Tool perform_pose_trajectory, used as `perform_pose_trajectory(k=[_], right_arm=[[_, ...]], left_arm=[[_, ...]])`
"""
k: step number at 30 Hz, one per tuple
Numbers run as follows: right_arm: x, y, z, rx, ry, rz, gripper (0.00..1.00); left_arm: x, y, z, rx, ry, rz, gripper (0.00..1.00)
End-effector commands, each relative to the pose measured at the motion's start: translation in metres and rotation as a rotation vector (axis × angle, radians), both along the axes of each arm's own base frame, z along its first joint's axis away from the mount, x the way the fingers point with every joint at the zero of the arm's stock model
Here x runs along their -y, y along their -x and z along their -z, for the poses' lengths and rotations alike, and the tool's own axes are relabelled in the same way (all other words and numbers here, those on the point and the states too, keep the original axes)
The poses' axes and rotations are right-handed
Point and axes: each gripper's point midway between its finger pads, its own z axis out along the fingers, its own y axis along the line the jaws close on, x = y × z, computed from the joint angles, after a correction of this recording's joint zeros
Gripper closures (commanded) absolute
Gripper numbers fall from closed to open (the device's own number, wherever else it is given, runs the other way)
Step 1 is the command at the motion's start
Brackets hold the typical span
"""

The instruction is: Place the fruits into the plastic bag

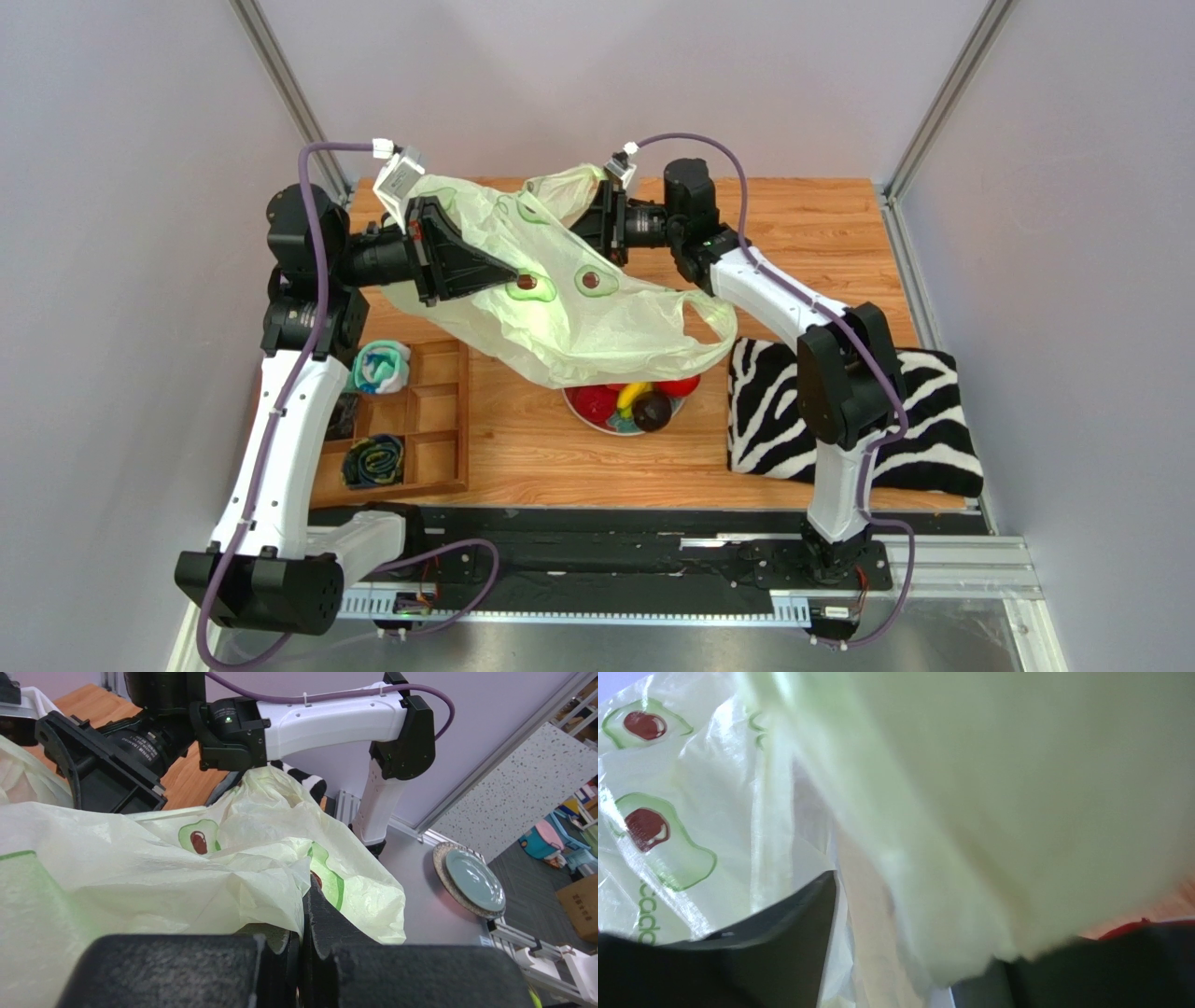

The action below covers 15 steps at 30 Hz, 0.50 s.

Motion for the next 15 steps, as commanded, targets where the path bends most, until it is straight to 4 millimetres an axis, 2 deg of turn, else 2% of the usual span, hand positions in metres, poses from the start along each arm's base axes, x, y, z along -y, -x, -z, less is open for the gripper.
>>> perform_pose_trajectory(k=[1,2,4,5,6,8,9,10,11,12,13,14,15], right_arm=[[-0.006,-0.001,-0.047,0.025,-0.190,0.006,0.56],[-0.004,-0.004,-0.053,0.030,-0.213,0.022,0.70],[0.009,-0.017,-0.074,0.061,-0.276,0.080,0.86],[0.015,-0.021,-0.082,0.073,-0.294,0.102,0.98],[0.025,-0.030,-0.091,0.098,-0.315,0.144,1.00],[0.037,-0.033,-0.110,0.156,-0.333,0.181,1.00],[0.046,-0.039,-0.114,0.166,-0.327,0.216,1.00],[0.049,-0.041,-0.115,0.217,-0.311,0.234,1.00],[0.053,-0.035,-0.131,0.269,-0.311,0.245,1.00],[0.055,-0.039,-0.126,0.264,-0.271,0.272,1.00],[0.057,-0.038,-0.132,0.298,-0.253,0.289,1.00],[0.060,-0.034,-0.140,0.379,-0.231,0.308,1.00],[0.062,-0.036,-0.137,0.373,-0.199,0.349,1.00]], left_arm=[[-0.002,0.010,-0.007,0.067,-0.007,0.006,1.00],[-0.002,0.008,-0.006,0.069,-0.009,-0.008,1.00],[-0.003,0.005,-0.001,0.060,-0.018,-0.026,1.00],[-0.003,0.001,0.004,0.048,-0.021,-0.042,1.00],[-0.004,-0.002,0.008,0.037,-0.024,-0.051,1.00],[-0.005,-0.007,0.014,0.027,-0.030,-0.075,1.00],[-0.005,-0.009,0.017,0.012,-0.035,-0.087,1.00],[-0.007,-0.013,0.020,0.011,-0.040,-0.107,1.00],[-0.008,-0.020,0.023,0.001,-0.047,-0.144,1.00],[-0.010,-0.024,0.029,-0.025,-0.056,-0.162,1.00],[-0.012,-0.027,0.032,-0.026,-0.065,-0.181,1.00],[-0.016,-0.037,0.033,-0.033,-0.077,-0.247,0.90],[-0.021,-0.043,0.043,-0.075,-0.102,-0.288,0.84]])
